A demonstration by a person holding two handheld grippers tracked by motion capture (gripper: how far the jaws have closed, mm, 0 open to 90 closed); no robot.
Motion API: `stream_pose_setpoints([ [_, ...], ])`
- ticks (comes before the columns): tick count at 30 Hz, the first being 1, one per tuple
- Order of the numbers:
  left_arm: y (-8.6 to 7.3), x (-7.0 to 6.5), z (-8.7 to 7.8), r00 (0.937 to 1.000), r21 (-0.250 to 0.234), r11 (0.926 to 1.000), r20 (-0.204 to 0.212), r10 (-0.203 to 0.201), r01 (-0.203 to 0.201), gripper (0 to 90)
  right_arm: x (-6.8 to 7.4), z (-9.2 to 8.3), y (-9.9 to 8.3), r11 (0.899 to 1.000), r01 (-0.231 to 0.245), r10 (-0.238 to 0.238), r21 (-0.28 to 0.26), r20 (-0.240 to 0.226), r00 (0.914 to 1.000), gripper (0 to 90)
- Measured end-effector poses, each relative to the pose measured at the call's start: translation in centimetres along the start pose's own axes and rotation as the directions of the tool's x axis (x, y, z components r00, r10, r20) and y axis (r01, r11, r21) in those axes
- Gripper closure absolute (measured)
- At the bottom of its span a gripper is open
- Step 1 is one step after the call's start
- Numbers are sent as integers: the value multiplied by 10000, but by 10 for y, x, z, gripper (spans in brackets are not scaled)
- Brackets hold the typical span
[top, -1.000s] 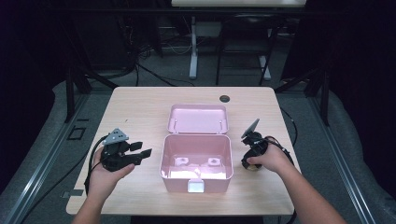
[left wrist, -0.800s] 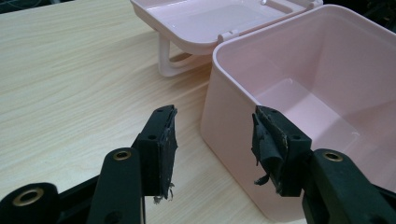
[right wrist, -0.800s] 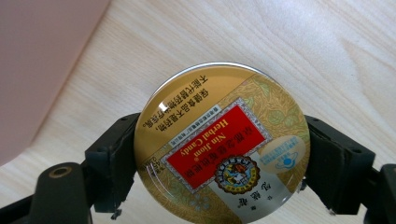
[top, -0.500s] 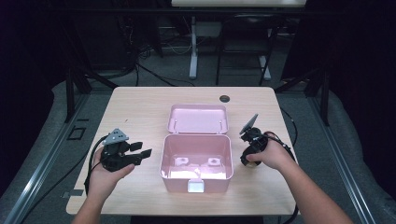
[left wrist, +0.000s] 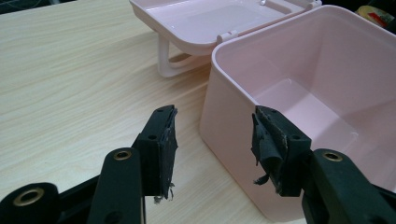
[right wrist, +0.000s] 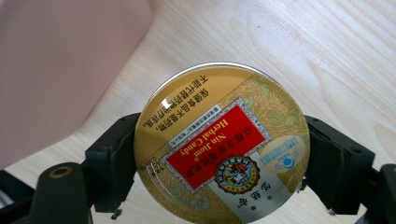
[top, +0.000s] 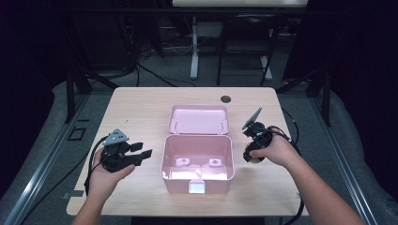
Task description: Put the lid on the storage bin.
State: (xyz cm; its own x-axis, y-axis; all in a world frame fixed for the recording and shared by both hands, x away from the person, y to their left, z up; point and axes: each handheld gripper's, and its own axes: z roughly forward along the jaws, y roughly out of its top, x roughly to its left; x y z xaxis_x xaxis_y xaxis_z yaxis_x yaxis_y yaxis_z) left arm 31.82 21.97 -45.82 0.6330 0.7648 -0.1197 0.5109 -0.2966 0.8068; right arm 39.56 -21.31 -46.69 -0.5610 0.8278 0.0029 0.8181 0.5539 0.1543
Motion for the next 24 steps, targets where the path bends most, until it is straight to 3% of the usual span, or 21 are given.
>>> stream_pose_setpoints([
  [17, 0, -1, 1, 10000, -6, 10000, 48, -64, 64, 498, 6, -23, 2, 9978, 651, -650, 108, -54, 9979, 199],
  [24, 0, -1, 0, 10000, -10, 10000, 63, -58, 58, 499, 14, -36, 6, 9900, 1380, -1376, 299, -155, 9904, 199],
])
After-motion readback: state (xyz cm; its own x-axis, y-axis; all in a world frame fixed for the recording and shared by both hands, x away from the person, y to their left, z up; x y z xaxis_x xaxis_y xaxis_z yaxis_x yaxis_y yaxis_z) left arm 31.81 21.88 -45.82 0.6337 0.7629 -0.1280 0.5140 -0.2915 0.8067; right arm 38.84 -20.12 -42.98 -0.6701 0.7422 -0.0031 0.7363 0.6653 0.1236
